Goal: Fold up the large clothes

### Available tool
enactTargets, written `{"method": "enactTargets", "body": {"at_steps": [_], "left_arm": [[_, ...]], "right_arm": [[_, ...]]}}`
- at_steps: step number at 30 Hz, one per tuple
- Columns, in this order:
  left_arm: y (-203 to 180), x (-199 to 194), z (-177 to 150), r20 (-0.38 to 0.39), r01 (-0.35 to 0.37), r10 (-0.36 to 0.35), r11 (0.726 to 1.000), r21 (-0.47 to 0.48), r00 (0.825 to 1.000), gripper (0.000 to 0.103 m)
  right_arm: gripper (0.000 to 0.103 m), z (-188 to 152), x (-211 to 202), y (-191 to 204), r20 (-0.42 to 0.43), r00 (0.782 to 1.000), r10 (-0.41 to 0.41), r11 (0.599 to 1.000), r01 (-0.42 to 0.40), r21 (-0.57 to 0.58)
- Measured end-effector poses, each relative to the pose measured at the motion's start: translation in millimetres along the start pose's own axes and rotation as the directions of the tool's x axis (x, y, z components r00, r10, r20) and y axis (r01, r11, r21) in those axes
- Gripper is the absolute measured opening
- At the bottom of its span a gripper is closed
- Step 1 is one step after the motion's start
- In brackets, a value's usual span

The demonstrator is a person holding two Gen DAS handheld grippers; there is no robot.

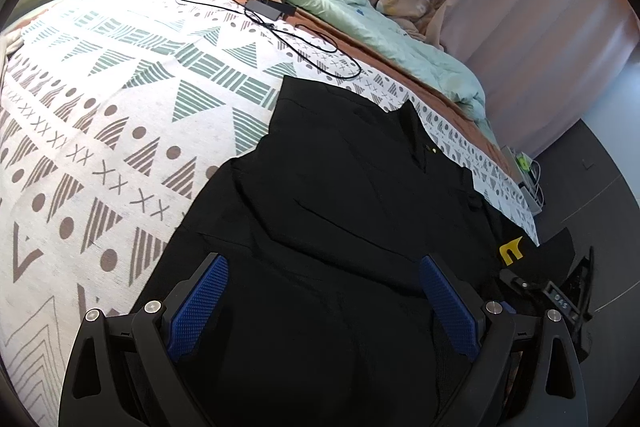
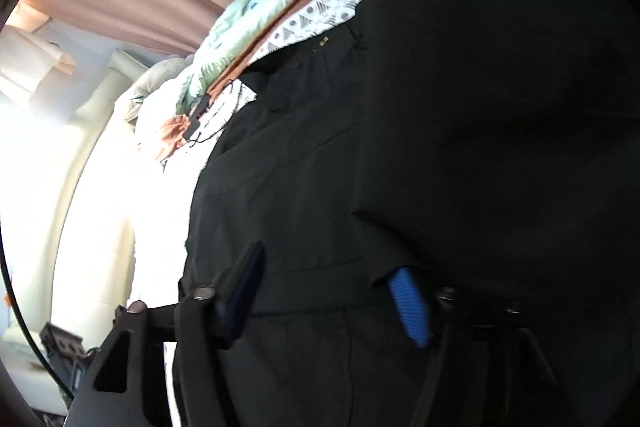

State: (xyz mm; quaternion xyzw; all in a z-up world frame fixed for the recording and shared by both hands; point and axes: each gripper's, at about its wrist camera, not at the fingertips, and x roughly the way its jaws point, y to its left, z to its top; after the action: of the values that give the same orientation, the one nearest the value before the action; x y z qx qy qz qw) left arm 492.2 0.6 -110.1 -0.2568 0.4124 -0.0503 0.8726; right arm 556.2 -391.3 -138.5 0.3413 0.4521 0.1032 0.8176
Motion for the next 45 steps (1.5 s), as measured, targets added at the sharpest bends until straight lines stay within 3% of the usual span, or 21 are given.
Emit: {"method": "enactTargets", "body": {"at_steps": [11, 15, 19, 23, 28, 31, 39, 45], "left_arm": [[-7, 5, -7, -0.01, -0.015, 0.016, 0.999, 0.03, 1.0, 0.097], [-5, 9, -7, -0.017, -0.025, 0.026, 0.999, 0.031, 1.0, 0.097], [-1, 12, -5, -0.019, -0.033, 0.033, 0.999, 0.011, 0.999, 0.097], [-2, 13, -2, -0.016, -0.036, 0.036, 0.999, 0.007, 0.999, 0.097], [-4, 12, -1, -0.014, -0.041, 0.041, 0.999, 0.019, 0.999, 0.097], [-5, 12, 1, -0.011, -0.038, 0.038, 0.999, 0.015, 0.999, 0.097], [-13, 9, -4, -0.01, -0.025, 0.025, 0.999, 0.037, 1.0, 0.097], [-12, 6, -6, -0.004, -0.024, 0.024, 0.999, 0.037, 1.0, 0.097]], "right_arm": [[0.066, -1, -83, -60, 0.181, 0.982, -0.046, 0.97, 0.0, 0.244], [0.066, -5, -83, -76, 0.218, 0.971, -0.094, 0.946, 0.019, 0.323], [0.066, 9, -80, -69, 0.3, 0.937, -0.176, 0.963, 0.102, 0.249], [0.066, 33, -61, -60, 0.325, 0.935, -0.142, 0.98, 0.085, 0.181], [0.066, 39, -16, -45, 0.207, 0.977, -0.039, 0.998, 0.028, 0.055], [0.066, 34, -6, -36, 0.151, 0.989, -0.011, 1.0, 0.009, 0.014], [0.066, 25, -54, -46, 0.225, 0.974, -0.005, 0.997, -0.011, 0.07], [0.066, 7, -105, -84, 0.338, 0.938, -0.072, 0.975, -0.005, 0.223]]}}
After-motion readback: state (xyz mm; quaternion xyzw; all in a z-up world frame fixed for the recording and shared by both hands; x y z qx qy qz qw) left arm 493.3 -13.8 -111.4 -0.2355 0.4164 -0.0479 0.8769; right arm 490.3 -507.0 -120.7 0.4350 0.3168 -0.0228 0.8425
